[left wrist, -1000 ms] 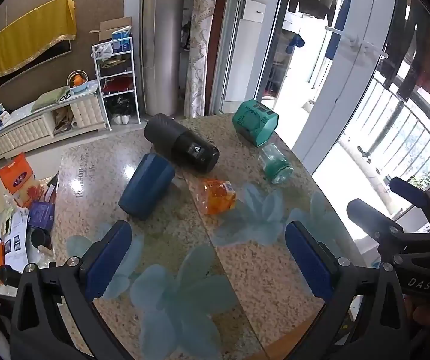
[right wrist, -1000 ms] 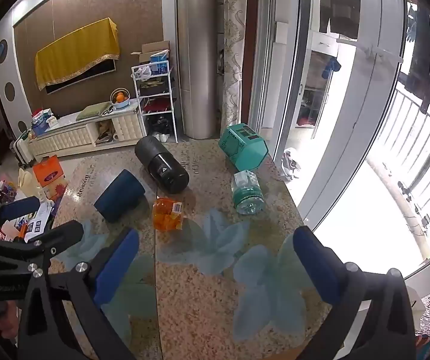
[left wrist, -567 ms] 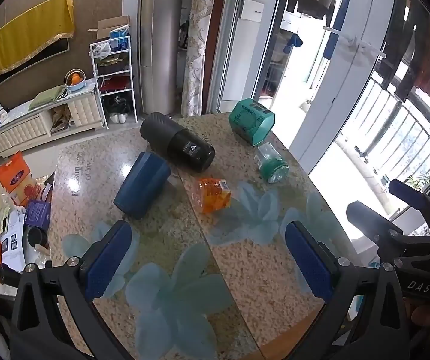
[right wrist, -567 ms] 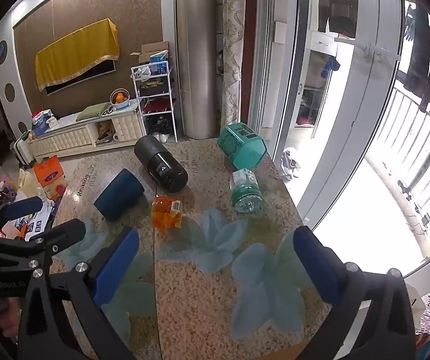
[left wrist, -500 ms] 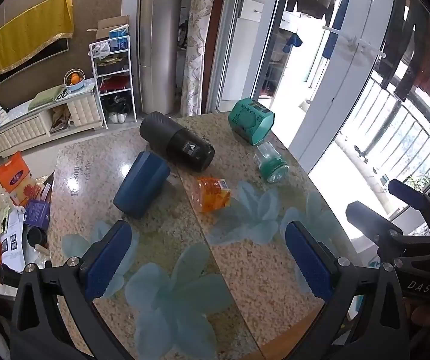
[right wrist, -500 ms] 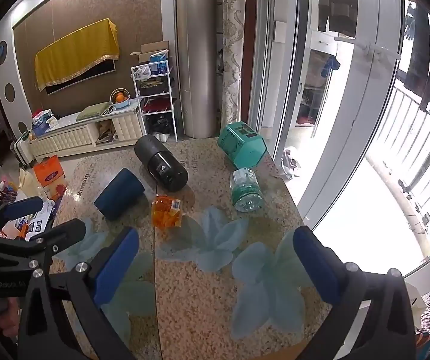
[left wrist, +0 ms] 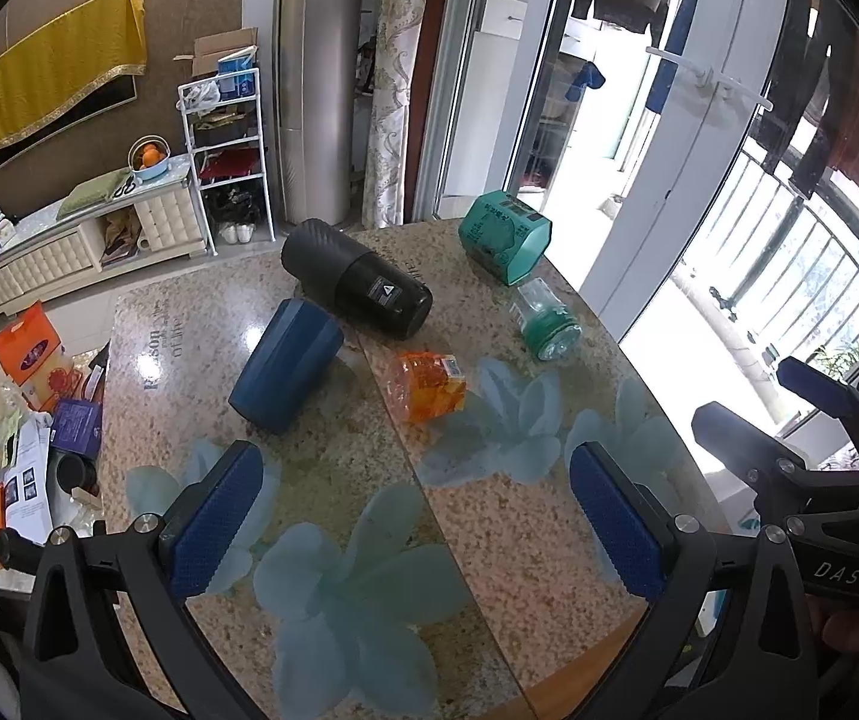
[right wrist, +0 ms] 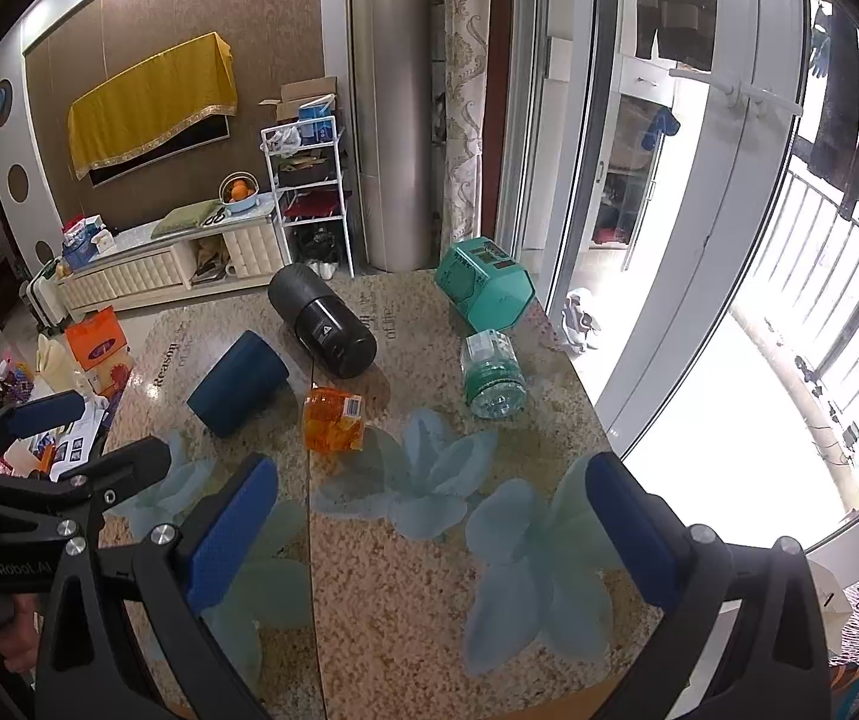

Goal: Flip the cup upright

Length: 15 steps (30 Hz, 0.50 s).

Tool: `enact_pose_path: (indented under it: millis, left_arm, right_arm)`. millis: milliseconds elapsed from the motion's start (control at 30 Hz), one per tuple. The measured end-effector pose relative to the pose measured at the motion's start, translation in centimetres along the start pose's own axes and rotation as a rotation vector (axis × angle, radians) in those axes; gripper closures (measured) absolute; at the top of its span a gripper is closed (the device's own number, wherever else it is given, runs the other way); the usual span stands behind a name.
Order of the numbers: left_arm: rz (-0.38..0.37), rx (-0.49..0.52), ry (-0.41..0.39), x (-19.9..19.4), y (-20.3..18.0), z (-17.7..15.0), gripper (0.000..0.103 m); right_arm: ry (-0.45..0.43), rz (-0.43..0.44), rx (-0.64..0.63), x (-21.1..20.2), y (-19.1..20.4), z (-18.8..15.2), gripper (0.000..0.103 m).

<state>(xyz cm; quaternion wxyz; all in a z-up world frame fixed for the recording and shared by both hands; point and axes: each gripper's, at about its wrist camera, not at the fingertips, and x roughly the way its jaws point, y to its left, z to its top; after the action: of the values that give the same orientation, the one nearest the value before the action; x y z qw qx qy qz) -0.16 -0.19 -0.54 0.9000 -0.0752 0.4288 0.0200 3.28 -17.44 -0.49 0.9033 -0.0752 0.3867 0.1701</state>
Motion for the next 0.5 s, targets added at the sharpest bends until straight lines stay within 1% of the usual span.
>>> enact_pose_path:
  millis: [500]
  left_arm:
    - [-0.002,0.002,0.000,0.00,0.21,0.19,0.000]
  right_arm:
    - [0.005,-0.002,-0.002,0.28,0.29,-0.09,0.000]
